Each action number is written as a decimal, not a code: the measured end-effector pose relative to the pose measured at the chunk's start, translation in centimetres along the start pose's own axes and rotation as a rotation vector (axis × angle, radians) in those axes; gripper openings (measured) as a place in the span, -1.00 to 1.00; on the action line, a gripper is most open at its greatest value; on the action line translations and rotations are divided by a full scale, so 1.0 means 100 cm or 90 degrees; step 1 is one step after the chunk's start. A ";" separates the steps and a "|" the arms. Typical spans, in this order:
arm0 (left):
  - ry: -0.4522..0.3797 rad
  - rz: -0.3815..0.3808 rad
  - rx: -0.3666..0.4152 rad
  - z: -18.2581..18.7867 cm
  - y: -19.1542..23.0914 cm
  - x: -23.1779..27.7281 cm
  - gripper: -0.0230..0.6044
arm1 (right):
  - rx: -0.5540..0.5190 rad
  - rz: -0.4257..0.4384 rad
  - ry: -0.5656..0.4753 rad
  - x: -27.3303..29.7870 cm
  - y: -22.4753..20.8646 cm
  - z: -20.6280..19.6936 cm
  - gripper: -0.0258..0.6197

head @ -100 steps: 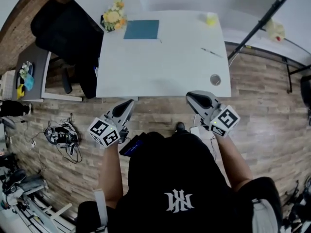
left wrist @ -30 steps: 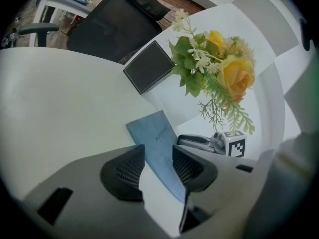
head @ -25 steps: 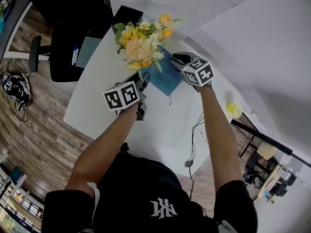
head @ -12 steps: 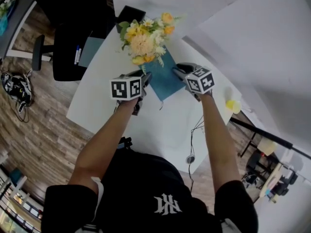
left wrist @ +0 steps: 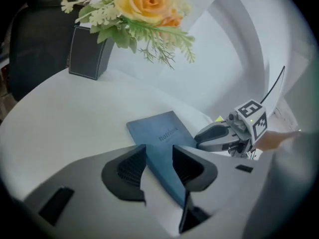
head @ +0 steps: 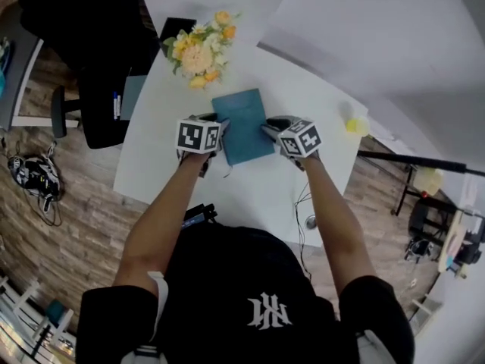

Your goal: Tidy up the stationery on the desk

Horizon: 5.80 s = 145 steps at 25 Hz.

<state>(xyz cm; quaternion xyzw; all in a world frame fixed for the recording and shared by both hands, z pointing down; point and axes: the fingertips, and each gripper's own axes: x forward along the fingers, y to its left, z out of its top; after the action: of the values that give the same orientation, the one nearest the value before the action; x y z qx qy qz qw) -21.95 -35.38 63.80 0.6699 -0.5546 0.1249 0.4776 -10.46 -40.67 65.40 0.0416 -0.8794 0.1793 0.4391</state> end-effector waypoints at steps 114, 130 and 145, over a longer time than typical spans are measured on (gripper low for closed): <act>-0.147 -0.395 0.589 -0.084 -0.399 -0.120 -0.92 | -0.029 -0.374 -0.417 -0.354 0.131 -0.143 -0.57; -0.023 -0.427 0.611 -0.067 -0.390 -0.016 -0.92 | -0.031 -0.276 -0.197 -0.230 0.002 -0.218 -0.56; 0.035 -0.392 0.571 -0.095 -0.351 -0.006 -0.92 | -0.047 -0.244 -0.067 -0.187 -0.031 -0.257 -0.66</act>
<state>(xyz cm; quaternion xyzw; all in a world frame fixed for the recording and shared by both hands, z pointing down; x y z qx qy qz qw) 11.57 -30.05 50.64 0.9358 -0.2127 0.2210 0.1738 21.14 -36.10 65.63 0.2016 -0.8831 0.0572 0.4198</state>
